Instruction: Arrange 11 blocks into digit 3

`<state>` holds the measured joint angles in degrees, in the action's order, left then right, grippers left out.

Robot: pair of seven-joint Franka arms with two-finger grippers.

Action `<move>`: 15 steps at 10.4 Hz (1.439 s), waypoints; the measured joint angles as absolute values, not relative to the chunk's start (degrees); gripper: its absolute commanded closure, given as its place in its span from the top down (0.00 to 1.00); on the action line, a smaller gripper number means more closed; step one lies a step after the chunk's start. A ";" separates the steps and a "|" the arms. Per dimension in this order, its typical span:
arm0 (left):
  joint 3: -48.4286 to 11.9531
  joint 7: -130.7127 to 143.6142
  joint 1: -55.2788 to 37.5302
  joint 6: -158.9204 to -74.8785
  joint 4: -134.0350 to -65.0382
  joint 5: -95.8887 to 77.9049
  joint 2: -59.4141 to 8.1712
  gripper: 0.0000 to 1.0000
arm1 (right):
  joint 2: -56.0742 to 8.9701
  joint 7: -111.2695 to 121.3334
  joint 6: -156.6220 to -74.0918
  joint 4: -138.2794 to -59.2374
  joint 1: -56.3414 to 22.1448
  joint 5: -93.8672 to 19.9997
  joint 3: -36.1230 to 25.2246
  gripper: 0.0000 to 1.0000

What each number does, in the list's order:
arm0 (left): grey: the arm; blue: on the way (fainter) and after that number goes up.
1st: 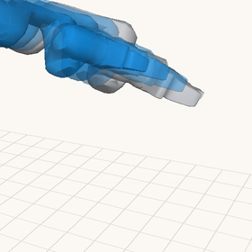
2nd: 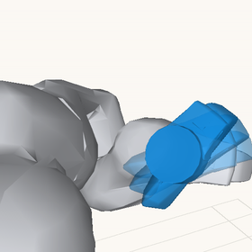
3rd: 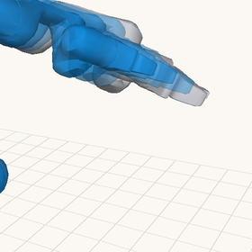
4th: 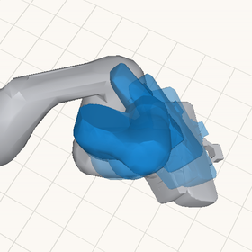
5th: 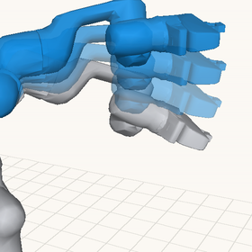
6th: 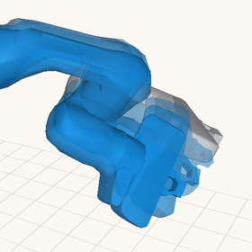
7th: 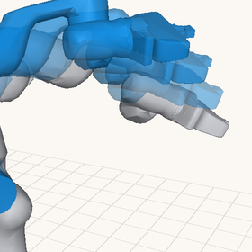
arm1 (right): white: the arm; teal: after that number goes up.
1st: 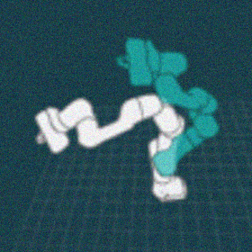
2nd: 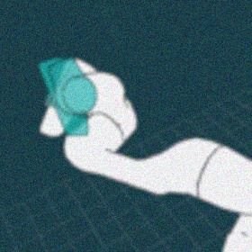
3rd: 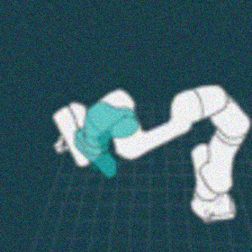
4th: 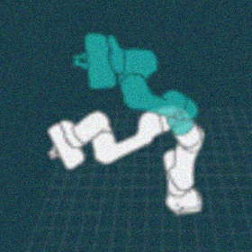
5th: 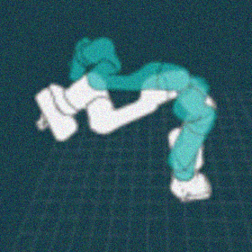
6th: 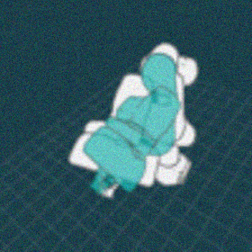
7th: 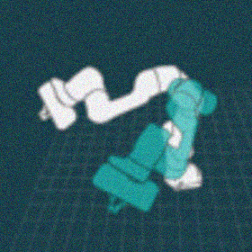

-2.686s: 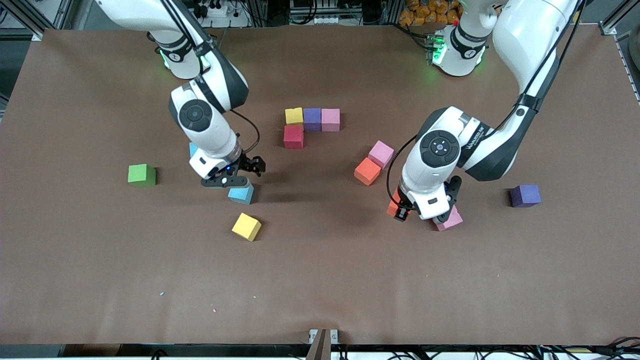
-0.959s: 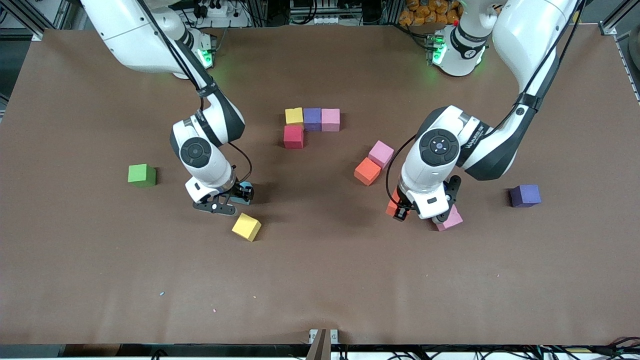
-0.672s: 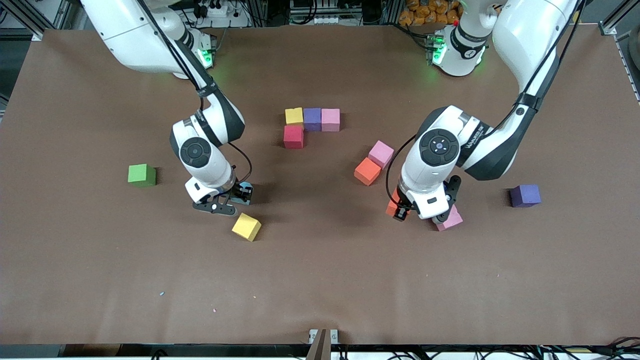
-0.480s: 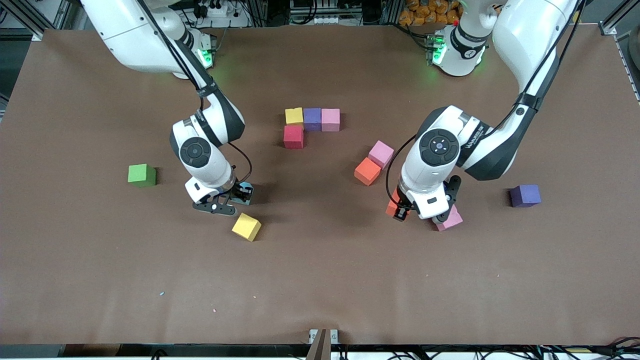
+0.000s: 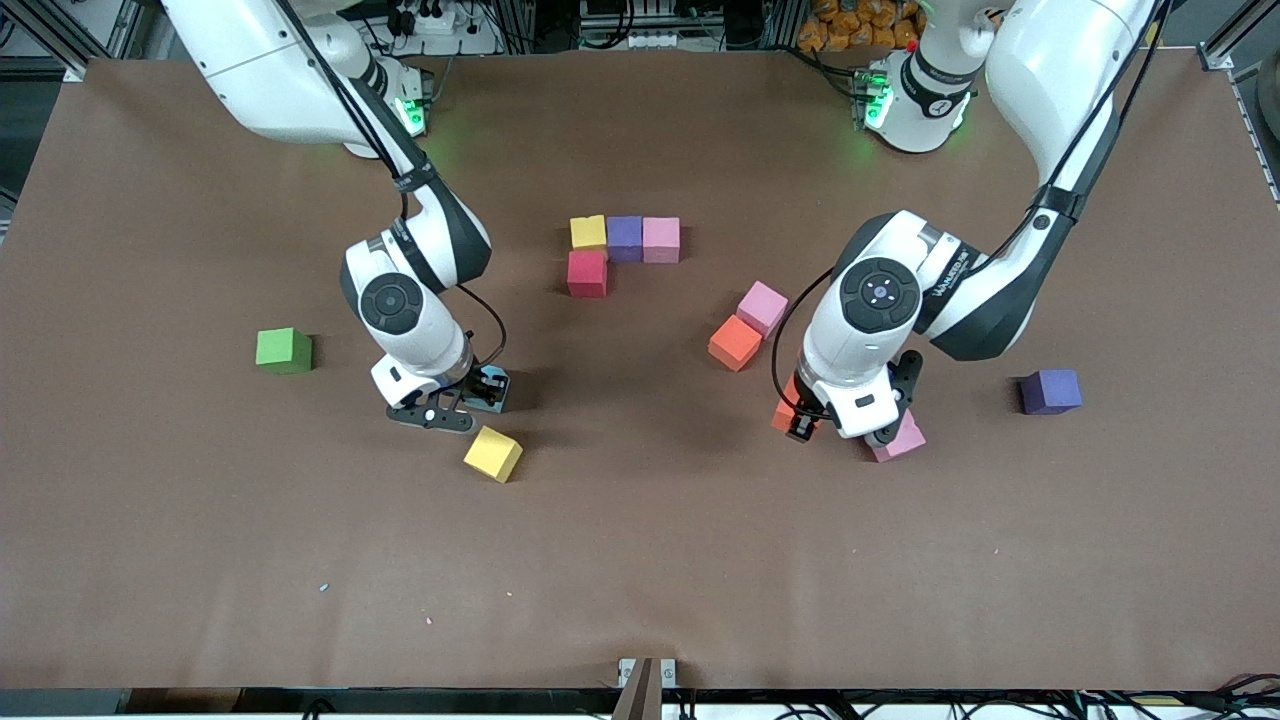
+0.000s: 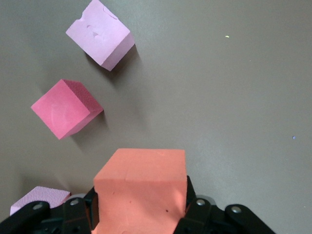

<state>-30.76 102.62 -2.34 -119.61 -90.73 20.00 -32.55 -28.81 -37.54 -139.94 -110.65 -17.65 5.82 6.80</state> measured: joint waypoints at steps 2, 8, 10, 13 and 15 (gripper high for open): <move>-31.06 102.64 -2.49 -118.40 -90.02 19.45 -32.46 0.00 | -28.36 -37.59 -134.48 -108.40 -17.66 5.79 8.31 0.27; -31.14 102.94 -2.72 -117.07 -89.91 18.02 -32.37 0.00 | -28.10 -40.33 -131.30 -107.50 -18.17 2.35 16.40 0.28; -31.32 103.95 -2.74 -116.79 -89.75 17.59 -32.22 0.00 | -28.10 -44.19 -131.19 -107.52 -18.69 2.18 19.71 0.28; -32.35 107.69 -2.87 -116.50 -89.73 17.29 -31.60 0.00 | -28.12 -46.21 -131.20 -107.82 -19.57 2.32 21.99 0.30; -33.52 110.31 -2.98 -116.38 -89.73 17.27 -31.57 0.00 | -28.18 -46.15 -131.66 -108.60 -19.60 2.76 22.01 0.30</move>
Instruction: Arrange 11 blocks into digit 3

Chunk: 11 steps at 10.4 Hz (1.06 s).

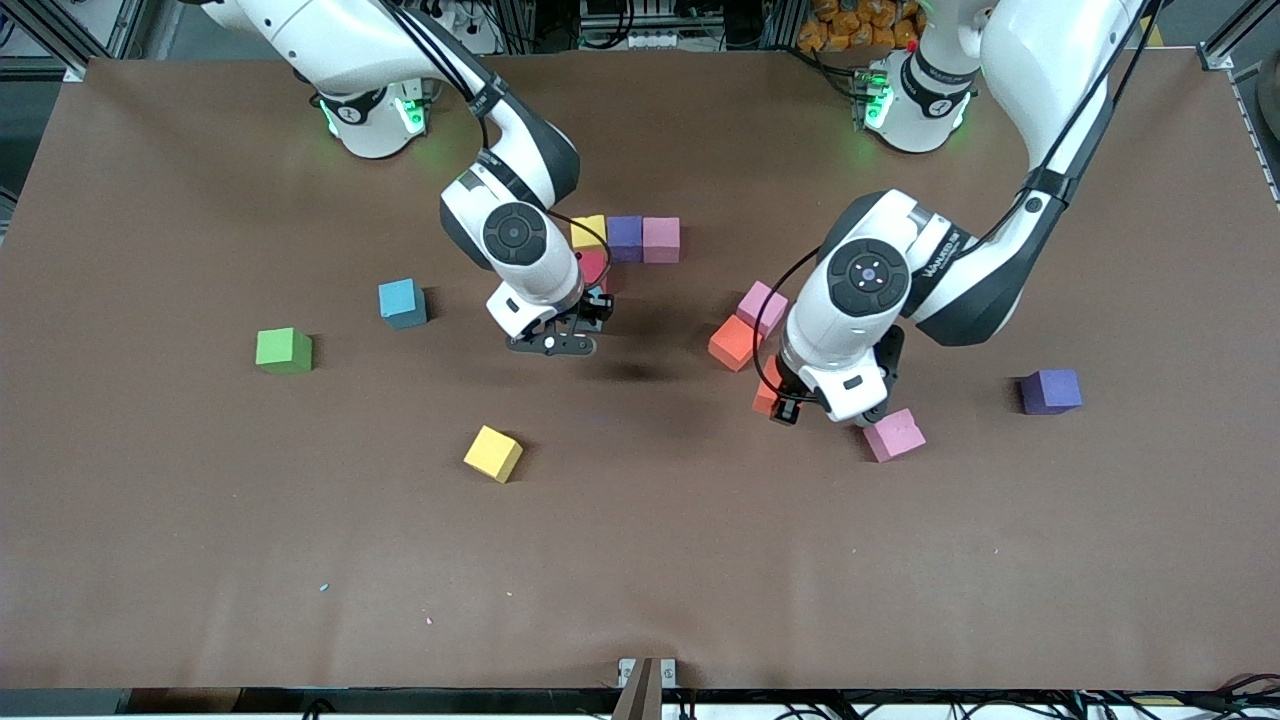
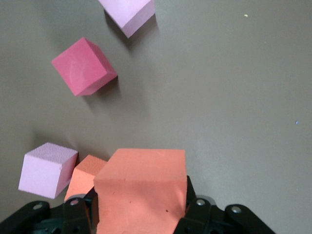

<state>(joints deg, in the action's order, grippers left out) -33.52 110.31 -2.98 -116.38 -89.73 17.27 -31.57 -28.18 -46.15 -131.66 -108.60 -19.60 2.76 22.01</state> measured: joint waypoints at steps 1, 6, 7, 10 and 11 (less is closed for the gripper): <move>-33.95 111.25 -2.99 -116.37 -89.73 17.27 -31.57 0.00 | -28.20 -46.13 -132.62 -109.20 -19.60 3.33 22.01 0.30; -36.03 117.12 -2.92 -116.35 -89.71 17.27 -30.94 0.00 | -28.50 -46.11 -135.48 -111.02 -20.16 5.20 22.13 0.30; -36.62 119.09 -2.91 -116.30 -89.71 17.27 -30.67 0.00 | -28.64 -46.11 -135.91 -111.26 -20.27 5.61 22.14 0.30; -38.33 126.22 -2.94 -115.89 -89.96 17.26 -30.41 0.00 | -28.92 -46.12 -138.53 -113.03 -20.70 6.80 22.14 0.30; -39.04 128.47 -2.97 -115.83 -90.36 17.24 -30.41 0.00 | -28.92 -46.12 -138.73 -113.31 -20.74 6.94 22.14 0.30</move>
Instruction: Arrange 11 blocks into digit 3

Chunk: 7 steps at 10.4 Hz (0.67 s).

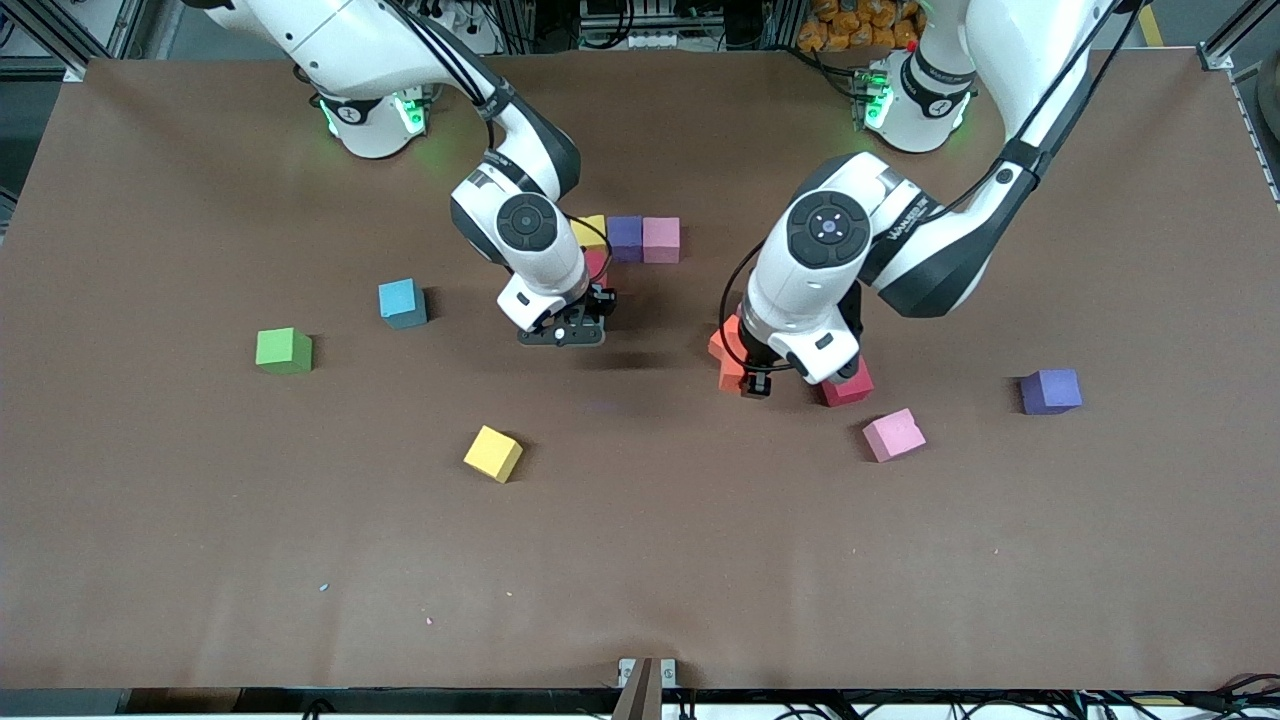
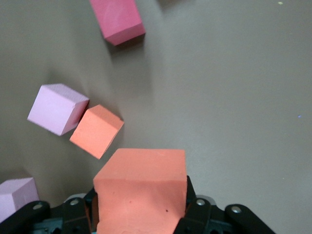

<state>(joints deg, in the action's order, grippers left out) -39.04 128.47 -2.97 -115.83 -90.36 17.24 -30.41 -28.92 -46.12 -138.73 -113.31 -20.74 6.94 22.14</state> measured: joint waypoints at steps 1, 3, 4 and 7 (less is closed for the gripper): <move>-39.67 130.43 -2.99 -115.78 -90.76 16.99 -30.41 0.00 | -28.92 -46.12 -138.74 -113.38 -20.74 7.22 22.14 0.30; -40.41 132.98 -3.03 -115.75 -91.52 15.14 -30.41 0.00 | -28.92 -46.12 -138.74 -113.57 -20.75 7.85 22.14 0.30; -40.45 133.24 -3.03 -115.73 -91.67 13.87 -30.41 0.00 | -28.92 -46.12 -138.75 -113.64 -20.78 7.91 22.15 0.30; -40.89 134.03 -3.06 -114.44 -92.30 13.13 -30.42 0.00 | -28.96 -46.12 -140.20 -114.29 -20.99 7.95 22.20 0.31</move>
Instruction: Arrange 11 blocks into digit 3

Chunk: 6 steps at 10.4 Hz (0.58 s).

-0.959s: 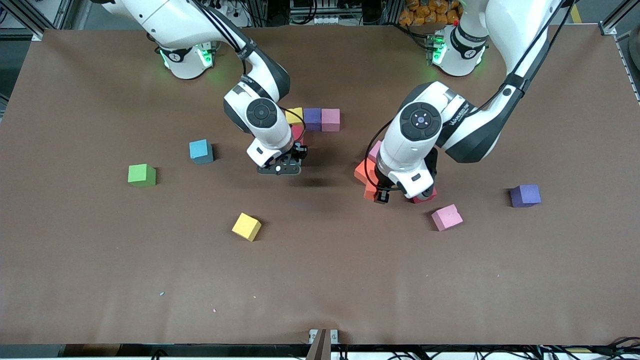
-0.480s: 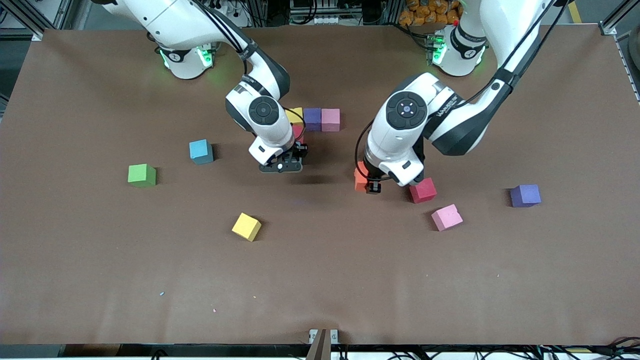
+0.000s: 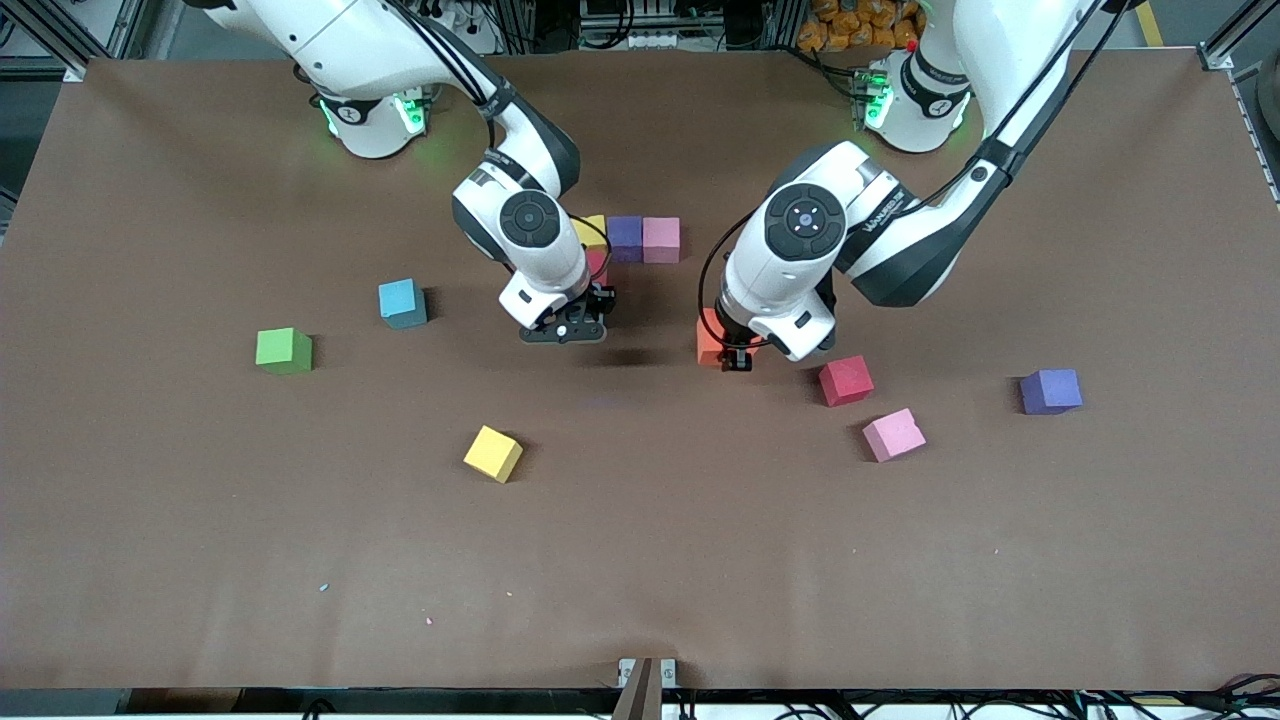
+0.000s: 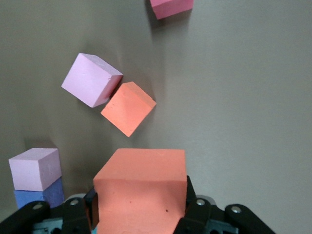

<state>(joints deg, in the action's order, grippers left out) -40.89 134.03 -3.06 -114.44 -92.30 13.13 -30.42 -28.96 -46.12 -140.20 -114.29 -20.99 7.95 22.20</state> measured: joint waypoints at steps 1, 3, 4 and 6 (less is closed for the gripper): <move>-41.06 134.07 -3.11 -114.29 -92.67 13.13 -30.42 0.00 | -28.96 -46.14 -140.57 -114.54 -21.01 7.95 22.21 0.31; -41.17 134.10 -3.22 -114.26 -93.32 13.12 -30.45 0.00 | -28.96 -46.16 -140.81 -114.71 -21.02 7.98 22.22 0.31; -41.17 134.10 -3.28 -114.26 -93.46 13.12 -30.49 0.00 | -28.96 -46.16 -140.81 -114.74 -21.03 8.06 22.22 0.31; -41.19 134.10 -3.61 -114.26 -93.57 13.12 -30.67 0.00 | -28.96 -46.50 -140.81 -114.88 -21.17 8.33 22.23 0.31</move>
<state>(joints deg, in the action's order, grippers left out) -41.19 134.10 -3.61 -114.26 -93.57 13.12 -30.67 -28.96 -46.50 -140.81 -114.88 -21.17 8.33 22.23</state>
